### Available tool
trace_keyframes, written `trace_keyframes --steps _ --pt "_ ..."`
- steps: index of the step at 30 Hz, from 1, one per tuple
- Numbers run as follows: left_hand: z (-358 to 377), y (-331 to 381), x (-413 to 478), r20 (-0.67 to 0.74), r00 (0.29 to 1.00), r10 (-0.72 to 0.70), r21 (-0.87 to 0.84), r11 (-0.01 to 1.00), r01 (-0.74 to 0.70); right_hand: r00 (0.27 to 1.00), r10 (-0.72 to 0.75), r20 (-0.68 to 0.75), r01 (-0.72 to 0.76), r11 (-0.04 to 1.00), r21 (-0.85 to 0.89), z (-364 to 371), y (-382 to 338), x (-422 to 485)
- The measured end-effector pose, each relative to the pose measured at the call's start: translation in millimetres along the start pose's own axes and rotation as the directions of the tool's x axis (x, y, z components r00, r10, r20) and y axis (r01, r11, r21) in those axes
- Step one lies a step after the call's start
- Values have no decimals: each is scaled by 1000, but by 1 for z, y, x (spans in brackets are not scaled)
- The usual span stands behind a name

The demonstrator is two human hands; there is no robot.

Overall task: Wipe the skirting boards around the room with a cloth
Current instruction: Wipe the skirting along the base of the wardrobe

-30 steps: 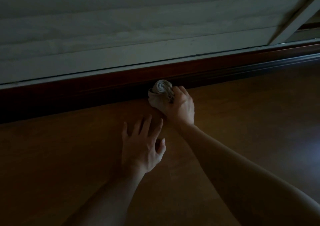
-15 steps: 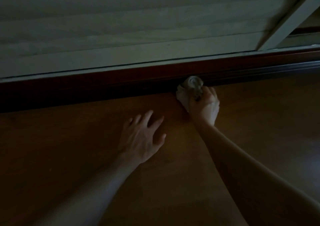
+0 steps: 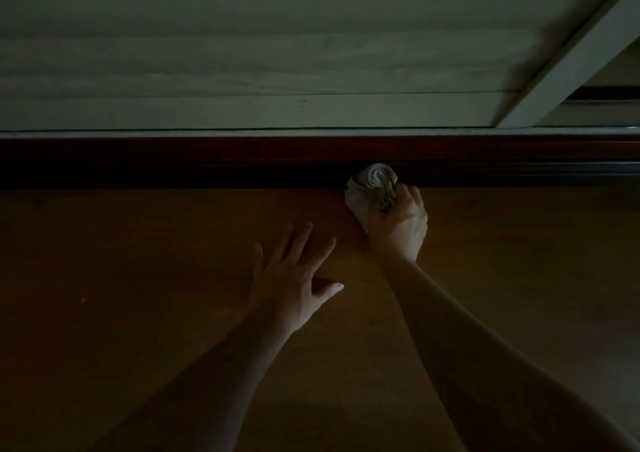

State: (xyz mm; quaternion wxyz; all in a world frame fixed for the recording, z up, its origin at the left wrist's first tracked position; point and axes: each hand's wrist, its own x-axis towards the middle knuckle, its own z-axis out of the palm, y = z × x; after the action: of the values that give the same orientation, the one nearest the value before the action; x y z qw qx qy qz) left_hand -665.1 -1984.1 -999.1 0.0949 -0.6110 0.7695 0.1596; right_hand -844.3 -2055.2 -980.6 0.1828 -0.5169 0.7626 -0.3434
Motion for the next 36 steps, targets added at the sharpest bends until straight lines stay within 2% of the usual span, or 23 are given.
trace_keyframes --steps 3,6,12,15,17,19,21,23,27,32,36 --pt "-1 2 -1 -17 1000 3 -7 1000 -3 1000 7 7 -7 999 -34 1 1 1" --pt "-1 3 -3 -45 999 12 0 1000 -12 992 -85 89 90 995 -54 4 -3 0" --pt "3 3 -2 -80 996 28 19 999 -26 999 -34 -41 34 999 -1 8 -1 -3" --pt "6 3 -3 -104 994 20 28 999 -18 987 -140 73 141 990 -14 11 -7 -3" --pt "7 4 -3 -109 994 26 61 998 -19 981 -168 95 173 984 -51 10 -5 1" --pt "7 4 -2 -96 995 31 82 996 -23 990 -135 47 137 989 -56 5 4 5" --pt "8 4 -2 -86 996 33 95 995 -25 997 -36 -63 33 999 -37 -5 15 6" --pt "9 4 -2 -81 996 34 107 994 -25 993 34 -110 -38 998 -39 -9 19 6" --pt "9 4 -2 -74 997 34 116 993 -26 998 -67 -21 65 995 -81 -6 17 8" --pt "10 4 -1 -58 998 31 124 992 -23 993 -19 -116 10 997 -77 -7 22 9" --pt "9 4 -1 -66 997 26 129 991 -17 992 -129 -8 128 987 -102 0 14 9"
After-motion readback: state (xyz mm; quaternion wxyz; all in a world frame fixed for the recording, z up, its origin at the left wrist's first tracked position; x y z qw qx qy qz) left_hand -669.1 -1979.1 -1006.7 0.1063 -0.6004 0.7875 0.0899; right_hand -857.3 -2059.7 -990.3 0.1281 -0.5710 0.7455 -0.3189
